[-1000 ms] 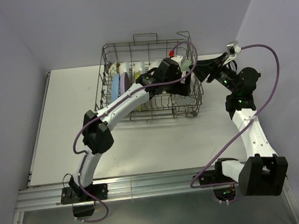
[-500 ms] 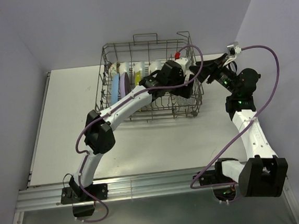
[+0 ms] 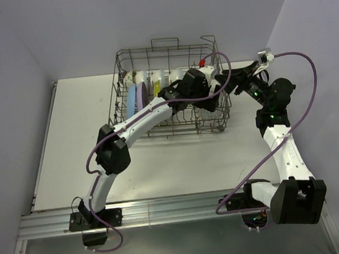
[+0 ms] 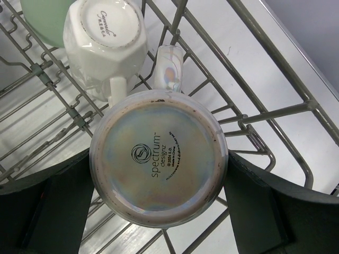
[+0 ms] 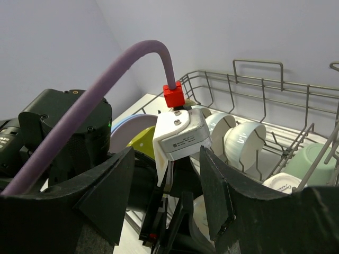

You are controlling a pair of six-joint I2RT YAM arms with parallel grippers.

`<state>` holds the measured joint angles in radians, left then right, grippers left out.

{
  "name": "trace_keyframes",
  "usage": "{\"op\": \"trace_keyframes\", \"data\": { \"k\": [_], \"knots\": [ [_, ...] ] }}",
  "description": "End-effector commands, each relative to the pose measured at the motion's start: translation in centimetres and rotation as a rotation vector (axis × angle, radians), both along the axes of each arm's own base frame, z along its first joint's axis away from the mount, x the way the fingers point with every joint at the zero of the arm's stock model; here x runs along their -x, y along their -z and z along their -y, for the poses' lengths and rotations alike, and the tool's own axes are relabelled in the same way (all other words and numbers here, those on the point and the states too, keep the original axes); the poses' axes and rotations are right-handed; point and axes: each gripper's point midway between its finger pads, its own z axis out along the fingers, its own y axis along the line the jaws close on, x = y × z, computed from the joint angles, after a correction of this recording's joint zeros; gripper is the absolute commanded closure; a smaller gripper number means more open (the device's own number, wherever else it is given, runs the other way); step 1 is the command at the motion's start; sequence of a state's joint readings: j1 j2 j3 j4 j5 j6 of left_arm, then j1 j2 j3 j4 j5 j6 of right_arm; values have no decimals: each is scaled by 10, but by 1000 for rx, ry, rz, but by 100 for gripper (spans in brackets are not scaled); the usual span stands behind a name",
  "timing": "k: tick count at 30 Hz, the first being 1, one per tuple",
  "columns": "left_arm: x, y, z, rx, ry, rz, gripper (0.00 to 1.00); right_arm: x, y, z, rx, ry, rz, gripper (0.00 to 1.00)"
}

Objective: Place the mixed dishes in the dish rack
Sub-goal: Place the cup upside down on the dish rack

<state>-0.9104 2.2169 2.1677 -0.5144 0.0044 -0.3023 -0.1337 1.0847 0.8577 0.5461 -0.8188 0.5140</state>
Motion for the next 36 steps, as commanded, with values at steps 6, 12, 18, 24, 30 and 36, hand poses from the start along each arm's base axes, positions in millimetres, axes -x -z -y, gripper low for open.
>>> {"op": "trace_keyframes", "data": {
  "k": [6, 12, 18, 24, 30, 36],
  "knots": [
    [17, -21, 27, 112, 113, 48, 83, 9, -17, 2, -4, 14, 66, 40],
    [20, -11, 23, 66, 137, 67, 78, 9, -17, 2, -4, 15, 67, 40],
    [18, -3, 19, 14, 135, 103, 92, 10, -17, 2, -5, 10, 67, 40],
    [24, -1, 20, -24, 130, 129, 98, 9, -20, 1, -5, 7, 69, 40],
    [27, 4, 18, -64, 111, 155, 89, 10, -21, 2, -7, 11, 71, 40],
    [33, 10, 19, -88, 135, 170, 76, 11, -21, 2, -10, 10, 71, 40]
  ]
}}
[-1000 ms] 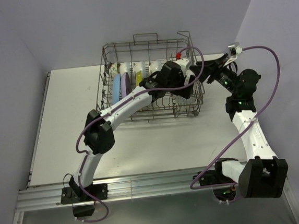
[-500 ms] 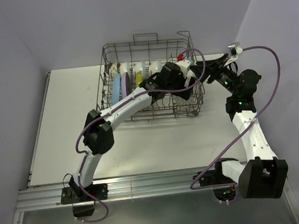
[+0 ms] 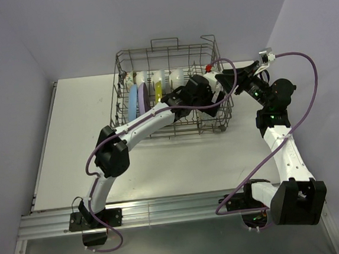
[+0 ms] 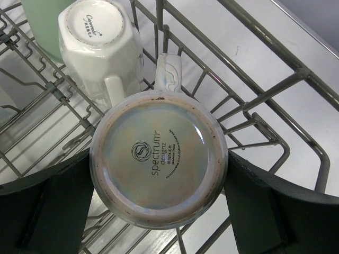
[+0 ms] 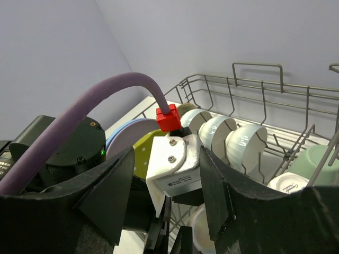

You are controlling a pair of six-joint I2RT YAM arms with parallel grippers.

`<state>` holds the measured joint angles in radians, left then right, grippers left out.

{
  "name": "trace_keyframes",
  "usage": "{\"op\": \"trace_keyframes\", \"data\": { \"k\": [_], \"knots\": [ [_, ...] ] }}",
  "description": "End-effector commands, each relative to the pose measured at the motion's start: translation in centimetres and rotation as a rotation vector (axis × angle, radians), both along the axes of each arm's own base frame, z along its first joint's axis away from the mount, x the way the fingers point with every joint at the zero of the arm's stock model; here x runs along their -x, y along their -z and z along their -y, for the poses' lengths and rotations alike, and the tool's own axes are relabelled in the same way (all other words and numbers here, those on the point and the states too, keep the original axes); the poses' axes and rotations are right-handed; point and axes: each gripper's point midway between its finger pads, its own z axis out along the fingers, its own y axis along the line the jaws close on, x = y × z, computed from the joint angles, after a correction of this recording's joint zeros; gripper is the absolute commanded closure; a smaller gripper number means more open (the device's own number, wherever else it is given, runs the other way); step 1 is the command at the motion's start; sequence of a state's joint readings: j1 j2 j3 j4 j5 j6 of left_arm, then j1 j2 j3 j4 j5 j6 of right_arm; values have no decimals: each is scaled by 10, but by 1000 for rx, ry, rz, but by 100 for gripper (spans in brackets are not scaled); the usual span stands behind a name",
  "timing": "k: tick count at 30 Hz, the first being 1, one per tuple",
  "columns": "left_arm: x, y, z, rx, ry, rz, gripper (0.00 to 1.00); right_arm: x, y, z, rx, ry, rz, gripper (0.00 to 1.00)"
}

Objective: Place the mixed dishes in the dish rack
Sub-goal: Place the cup upside down on the dish rack

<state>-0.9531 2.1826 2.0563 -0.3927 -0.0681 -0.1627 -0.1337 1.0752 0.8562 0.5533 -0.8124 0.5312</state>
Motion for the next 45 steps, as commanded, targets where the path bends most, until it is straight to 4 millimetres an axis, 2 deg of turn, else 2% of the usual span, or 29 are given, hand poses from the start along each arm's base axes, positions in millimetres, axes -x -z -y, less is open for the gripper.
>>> {"op": "trace_keyframes", "data": {
  "k": [1, 6, 9, 10, 16, 24, 27, 28, 34, 36, 45],
  "knots": [
    [29, 3, 13, -30, 84, 19, 72, 9, -17, 2, 3, 8, 66, 40],
    [32, 8, 14, -41, 87, 16, 59, 9, -17, 1, 2, 8, 66, 40],
    [33, 8, 14, -36, 86, 10, 50, 9, -17, 2, 3, 9, 66, 40],
    [35, 7, 15, -33, 88, 7, 44, 9, -16, 1, 3, 6, 65, 40],
    [35, 0, 18, -6, 86, -2, 31, 9, -17, 1, 2, 8, 66, 40],
    [36, -15, 22, 37, 88, -2, 28, 10, -18, 1, 3, 8, 69, 40],
    [38, -20, 23, 50, 96, -2, 26, 9, -17, 1, 2, 7, 65, 40],
    [38, -21, 24, 53, 98, -3, 22, 10, -16, 1, 2, 7, 65, 40],
    [39, -27, 24, 69, 91, -7, 19, 11, -17, 1, 3, 4, 67, 40],
    [38, -28, 24, 76, 78, -19, 9, 10, -17, 1, 2, 7, 67, 40],
    [43, -32, 26, 117, 63, -65, 2, 11, -18, 1, 1, 5, 68, 40]
  ]
}}
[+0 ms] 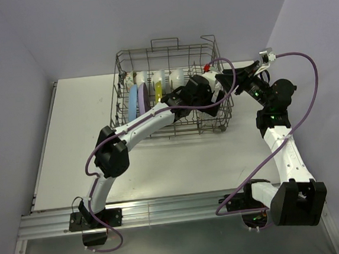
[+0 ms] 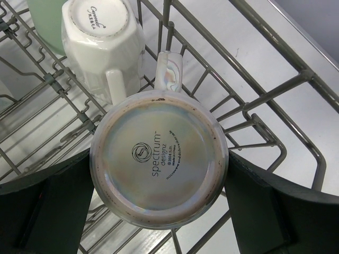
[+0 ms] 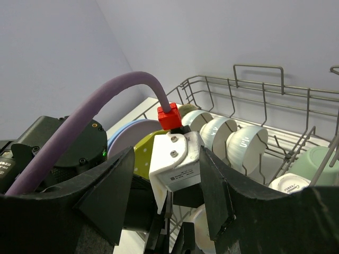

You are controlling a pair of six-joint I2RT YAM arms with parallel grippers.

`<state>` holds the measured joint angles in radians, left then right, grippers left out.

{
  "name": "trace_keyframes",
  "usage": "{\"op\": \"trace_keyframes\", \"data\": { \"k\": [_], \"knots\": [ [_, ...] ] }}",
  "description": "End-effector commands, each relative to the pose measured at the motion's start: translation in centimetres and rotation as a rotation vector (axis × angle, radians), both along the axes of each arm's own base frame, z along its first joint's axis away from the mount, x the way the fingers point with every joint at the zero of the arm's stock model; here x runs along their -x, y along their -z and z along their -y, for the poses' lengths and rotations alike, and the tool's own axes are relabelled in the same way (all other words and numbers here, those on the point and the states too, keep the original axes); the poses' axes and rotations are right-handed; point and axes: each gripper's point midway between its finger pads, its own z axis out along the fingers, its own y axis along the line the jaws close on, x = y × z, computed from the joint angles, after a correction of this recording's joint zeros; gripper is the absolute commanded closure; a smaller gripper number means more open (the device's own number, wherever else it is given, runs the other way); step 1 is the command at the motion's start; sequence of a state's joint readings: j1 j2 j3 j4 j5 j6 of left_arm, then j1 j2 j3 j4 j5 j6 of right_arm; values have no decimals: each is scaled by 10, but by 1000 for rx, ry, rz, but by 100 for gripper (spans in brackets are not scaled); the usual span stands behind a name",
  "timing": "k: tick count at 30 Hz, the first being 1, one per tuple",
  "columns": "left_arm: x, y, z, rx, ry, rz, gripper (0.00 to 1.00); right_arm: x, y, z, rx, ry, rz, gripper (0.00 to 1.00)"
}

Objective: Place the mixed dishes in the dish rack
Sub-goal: Place the cup upside down on the dish rack

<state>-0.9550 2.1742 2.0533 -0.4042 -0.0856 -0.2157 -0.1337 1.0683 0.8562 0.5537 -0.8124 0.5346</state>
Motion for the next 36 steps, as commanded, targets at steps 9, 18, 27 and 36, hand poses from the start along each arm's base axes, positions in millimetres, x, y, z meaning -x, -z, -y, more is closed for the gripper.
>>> {"op": "trace_keyframes", "data": {
  "k": [9, 18, 27, 36],
  "knots": [
    [41, -34, 27, 107, 90, -36, 1, 9, -16, 1, 3, 6, 66, 40],
    [41, -31, 29, 99, 92, -48, 1, 10, -15, 1, 5, 2, 63, 40],
    [45, -31, 26, 134, 120, -7, 1, -12, 11, 26, 43, 150, -168, 41],
    [40, -26, 28, 153, 127, -13, 1, -7, -29, 38, -81, 177, -144, 41]
  ]
}}
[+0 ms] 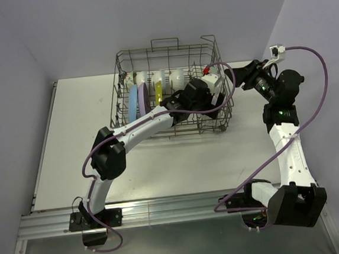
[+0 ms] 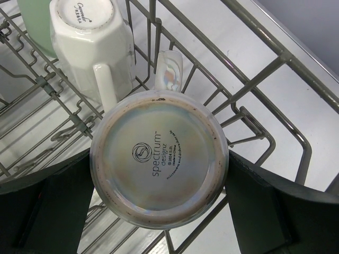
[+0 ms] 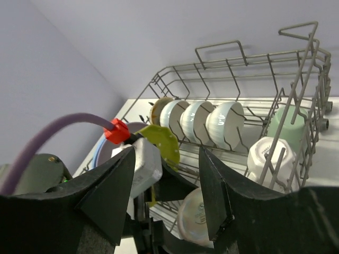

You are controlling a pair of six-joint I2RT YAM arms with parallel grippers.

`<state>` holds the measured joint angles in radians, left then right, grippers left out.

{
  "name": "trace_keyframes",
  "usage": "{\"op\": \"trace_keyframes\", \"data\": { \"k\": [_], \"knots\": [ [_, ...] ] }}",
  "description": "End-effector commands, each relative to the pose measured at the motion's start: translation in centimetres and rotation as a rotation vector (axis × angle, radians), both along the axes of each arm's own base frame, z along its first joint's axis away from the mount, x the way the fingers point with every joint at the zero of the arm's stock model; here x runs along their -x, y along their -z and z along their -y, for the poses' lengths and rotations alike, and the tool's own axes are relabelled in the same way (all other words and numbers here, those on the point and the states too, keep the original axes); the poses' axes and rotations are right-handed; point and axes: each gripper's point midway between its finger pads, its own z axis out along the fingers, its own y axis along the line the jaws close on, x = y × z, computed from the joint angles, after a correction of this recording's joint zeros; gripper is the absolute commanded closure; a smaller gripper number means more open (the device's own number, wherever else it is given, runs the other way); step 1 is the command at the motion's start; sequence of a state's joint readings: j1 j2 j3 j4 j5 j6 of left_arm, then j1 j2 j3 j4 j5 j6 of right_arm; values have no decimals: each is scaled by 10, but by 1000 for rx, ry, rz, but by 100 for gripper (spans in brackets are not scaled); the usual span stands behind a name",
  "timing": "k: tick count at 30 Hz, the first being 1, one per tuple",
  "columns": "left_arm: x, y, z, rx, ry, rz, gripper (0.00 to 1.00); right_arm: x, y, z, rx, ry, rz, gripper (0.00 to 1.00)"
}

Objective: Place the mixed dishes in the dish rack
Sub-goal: Place the cup upside down on the dish rack

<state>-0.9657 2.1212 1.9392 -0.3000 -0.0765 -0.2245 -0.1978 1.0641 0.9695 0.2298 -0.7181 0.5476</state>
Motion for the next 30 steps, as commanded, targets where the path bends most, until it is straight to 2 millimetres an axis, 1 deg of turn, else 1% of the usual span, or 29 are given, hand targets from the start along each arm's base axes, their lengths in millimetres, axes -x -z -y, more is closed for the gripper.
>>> {"op": "trace_keyframes", "data": {
  "k": [1, 2, 4, 5, 7, 8, 9, 10, 11, 12, 13, 14, 15, 16, 17, 18, 20, 21, 22, 23, 24, 26, 28, 29, 30],
  "knots": [
    [30, -28, 25, 120, 112, -26, 1, 5, -33, 6, 5, 38, 55, 41],
    [28, -29, 25, 124, 111, -23, 1, 1, -21, 12, 37, 62, 22, 41],
    [27, -31, 26, 130, 116, -16, 1, -1, -10, 16, 84, 70, -6, 40],
    [26, -31, 26, 130, 116, -15, 1, -3, 4, 19, 144, 72, -36, 39],
    [25, -32, 27, 132, 119, -11, 1, -5, 14, 27, 191, 106, -72, 39],
    [25, -34, 27, 137, 121, -7, 1, -6, 27, 32, 225, 122, -119, 39],
    [23, -32, 26, 135, 119, -7, 1, -9, 29, 42, 238, 175, -142, 39],
    [23, -32, 27, 135, 122, -7, 2, -9, 40, 48, 240, 203, -200, 39],
    [22, -32, 27, 137, 123, -4, 2, -12, 50, 53, 241, 221, -245, 39],
    [21, -33, 27, 140, 123, -3, 2, -14, 48, 58, 241, 243, -268, 39],
    [21, -32, 27, 137, 128, 1, 2, -16, 69, 64, 233, 260, -367, 39],
    [22, -32, 27, 137, 131, 1, 2, -18, 76, 66, 229, 265, -410, 39],
    [22, -31, 28, 137, 136, 4, 1, -20, 74, 67, 229, 267, -434, 39],
    [21, -32, 27, 135, 140, 12, 2, -20, 79, 64, 229, 235, -463, 39],
    [22, -32, 27, 133, 145, 15, 1, -20, 93, 61, 230, 200, -520, 39],
    [22, -31, 27, 129, 151, 21, 1, -21, 89, 58, 230, 176, -515, 39],
    [21, -29, 26, 122, 151, 25, 1, -22, 92, 52, 227, 134, -528, 39],
    [20, -30, 25, 121, 150, 30, 1, -23, 88, 51, 229, 130, -528, 38],
    [19, -30, 25, 118, 150, 36, 1, -24, 91, 51, 231, 126, -544, 38],
    [18, -30, 25, 118, 149, 40, 2, -24, 101, 49, 229, 115, -589, 36],
    [17, -30, 25, 116, 151, 43, 2, -24, 102, 48, 227, 110, -608, 36],
    [15, -32, 26, 119, 154, 52, 2, -21, 112, 43, 227, 67, -649, 36],
    [15, -28, 29, 111, 166, 53, 2, -17, 114, 32, 225, 15, -645, 36],
    [14, -31, 30, 114, 170, 57, 2, -15, 114, 29, 238, -3, -636, 36],
    [14, -28, 32, 108, 176, 58, 2, -13, 114, 22, 241, -32, -633, 35]
  ]
}}
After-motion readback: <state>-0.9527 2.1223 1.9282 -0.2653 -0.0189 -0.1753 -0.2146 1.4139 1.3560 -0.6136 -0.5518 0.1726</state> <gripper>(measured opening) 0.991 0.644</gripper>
